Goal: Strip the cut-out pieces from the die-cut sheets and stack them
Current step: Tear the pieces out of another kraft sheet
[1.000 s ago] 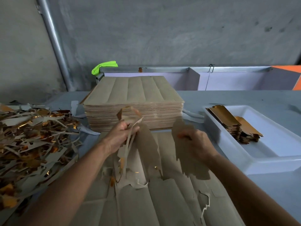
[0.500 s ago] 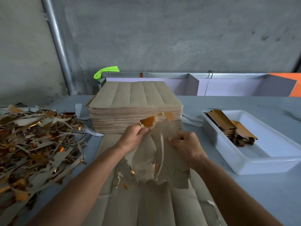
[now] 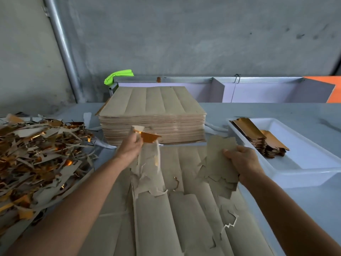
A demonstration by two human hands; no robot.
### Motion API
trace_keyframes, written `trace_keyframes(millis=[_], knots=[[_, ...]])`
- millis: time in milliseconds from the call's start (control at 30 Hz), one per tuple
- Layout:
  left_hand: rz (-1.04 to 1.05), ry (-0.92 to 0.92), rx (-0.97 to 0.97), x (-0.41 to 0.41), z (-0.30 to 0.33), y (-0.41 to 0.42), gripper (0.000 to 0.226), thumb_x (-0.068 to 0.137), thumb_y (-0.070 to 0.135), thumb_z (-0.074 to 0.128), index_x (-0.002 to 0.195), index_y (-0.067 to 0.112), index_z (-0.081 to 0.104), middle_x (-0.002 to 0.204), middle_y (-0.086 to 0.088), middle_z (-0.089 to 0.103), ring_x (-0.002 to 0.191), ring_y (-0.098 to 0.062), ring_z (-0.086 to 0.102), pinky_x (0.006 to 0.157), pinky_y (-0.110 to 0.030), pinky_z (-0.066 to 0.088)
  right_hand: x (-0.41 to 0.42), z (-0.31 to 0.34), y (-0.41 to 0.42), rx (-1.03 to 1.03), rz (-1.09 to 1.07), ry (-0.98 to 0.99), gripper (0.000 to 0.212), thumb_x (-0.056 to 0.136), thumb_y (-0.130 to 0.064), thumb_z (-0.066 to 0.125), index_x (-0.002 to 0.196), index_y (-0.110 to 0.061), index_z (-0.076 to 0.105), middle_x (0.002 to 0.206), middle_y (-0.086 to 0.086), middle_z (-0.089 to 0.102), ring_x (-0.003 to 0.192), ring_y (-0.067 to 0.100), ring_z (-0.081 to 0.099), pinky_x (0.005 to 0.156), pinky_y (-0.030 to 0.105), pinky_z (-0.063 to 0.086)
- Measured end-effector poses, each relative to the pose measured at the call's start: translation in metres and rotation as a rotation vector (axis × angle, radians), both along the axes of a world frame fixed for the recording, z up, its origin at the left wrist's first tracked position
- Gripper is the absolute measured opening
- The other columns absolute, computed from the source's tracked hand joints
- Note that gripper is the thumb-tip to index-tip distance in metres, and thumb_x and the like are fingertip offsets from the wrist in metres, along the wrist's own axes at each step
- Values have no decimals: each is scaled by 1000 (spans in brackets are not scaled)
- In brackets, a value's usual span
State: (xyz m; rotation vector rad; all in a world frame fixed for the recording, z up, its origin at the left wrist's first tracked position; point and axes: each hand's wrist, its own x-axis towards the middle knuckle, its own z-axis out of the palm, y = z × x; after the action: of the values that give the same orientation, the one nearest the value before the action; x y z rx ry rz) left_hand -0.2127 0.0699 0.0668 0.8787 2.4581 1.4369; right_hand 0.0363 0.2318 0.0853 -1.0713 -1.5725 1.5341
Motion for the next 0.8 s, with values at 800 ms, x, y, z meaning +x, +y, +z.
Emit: trace_keyframes(millis=[800], knots=[[-577, 178, -502, 98, -53, -14, 32, 68, 30, 82, 71, 28, 51, 94, 7, 45, 93, -9, 38, 73, -21, 32, 19, -30, -18, 263, 255, -226, 28, 89, 3, 52, 99, -22, 60, 97, -2, 59, 92, 23, 59, 66, 30, 53]])
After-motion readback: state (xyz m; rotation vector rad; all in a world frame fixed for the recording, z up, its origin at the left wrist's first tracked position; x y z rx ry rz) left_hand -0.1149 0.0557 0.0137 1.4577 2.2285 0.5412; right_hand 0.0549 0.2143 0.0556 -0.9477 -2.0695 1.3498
